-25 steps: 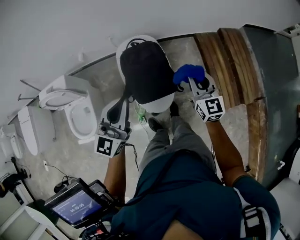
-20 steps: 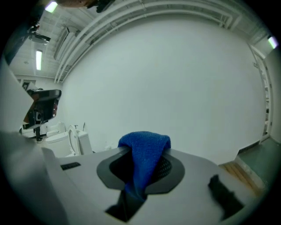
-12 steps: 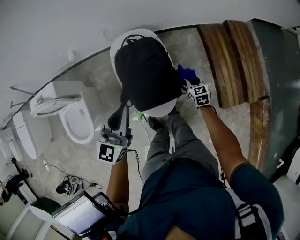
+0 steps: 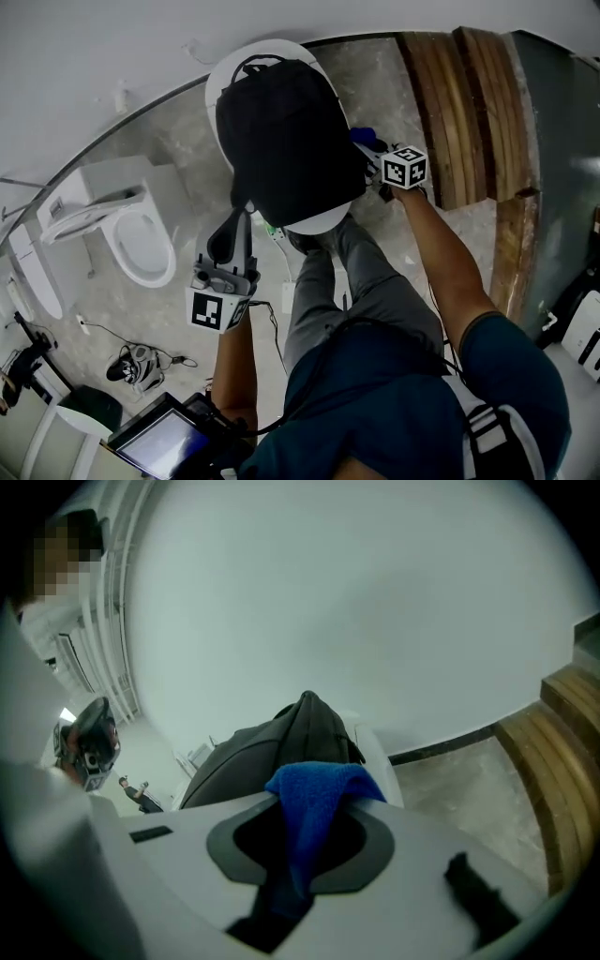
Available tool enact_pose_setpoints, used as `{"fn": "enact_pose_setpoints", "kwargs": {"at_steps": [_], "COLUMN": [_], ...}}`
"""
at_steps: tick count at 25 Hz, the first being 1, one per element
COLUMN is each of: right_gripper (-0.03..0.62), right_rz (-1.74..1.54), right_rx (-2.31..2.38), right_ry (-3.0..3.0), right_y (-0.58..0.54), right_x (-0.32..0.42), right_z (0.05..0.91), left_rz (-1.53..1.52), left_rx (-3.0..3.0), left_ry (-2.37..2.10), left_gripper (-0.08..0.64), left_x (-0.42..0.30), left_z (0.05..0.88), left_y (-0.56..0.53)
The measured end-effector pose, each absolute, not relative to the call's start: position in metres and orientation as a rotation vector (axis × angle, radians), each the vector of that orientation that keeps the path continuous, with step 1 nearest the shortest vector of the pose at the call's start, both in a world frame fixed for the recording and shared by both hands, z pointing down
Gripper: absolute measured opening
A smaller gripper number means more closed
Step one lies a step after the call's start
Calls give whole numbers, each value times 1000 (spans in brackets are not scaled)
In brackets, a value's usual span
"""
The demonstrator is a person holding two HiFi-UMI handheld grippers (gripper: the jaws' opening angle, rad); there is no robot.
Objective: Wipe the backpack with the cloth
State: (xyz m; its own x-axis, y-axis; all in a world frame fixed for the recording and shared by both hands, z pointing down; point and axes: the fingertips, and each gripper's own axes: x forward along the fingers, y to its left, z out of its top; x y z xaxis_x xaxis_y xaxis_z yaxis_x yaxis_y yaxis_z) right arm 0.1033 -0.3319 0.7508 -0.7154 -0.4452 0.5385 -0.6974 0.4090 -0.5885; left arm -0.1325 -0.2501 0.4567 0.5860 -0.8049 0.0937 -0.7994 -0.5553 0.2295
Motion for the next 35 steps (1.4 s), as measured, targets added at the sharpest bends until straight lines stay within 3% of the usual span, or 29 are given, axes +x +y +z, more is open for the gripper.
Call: {"fn": "enact_pose_setpoints", "kwargs": {"at_steps": [12, 20, 28, 35], "right_gripper": [60, 60, 60, 59], "right_rz": [1072, 488, 36, -438], "right_rx": [988, 775, 95, -433], "right_ry": [-2474, -2475, -2374, -2078], "right_y": [-488, -547, -471, -361], "right_x": [58, -43, -199, -251], "right_z": [722, 695, 696, 699], "left_rz": [-55, -76, -90, -113], "left_rx": [2489, 2426, 2377, 2314], "left_ry": [-1387, -1444, -1527, -1603], "left_gripper": [2, 2, 2, 2], "left_x": [-150, -166, -192, -221], "left_z": [477, 492, 500, 507], "left_y": [-277, -278, -272, -253]}}
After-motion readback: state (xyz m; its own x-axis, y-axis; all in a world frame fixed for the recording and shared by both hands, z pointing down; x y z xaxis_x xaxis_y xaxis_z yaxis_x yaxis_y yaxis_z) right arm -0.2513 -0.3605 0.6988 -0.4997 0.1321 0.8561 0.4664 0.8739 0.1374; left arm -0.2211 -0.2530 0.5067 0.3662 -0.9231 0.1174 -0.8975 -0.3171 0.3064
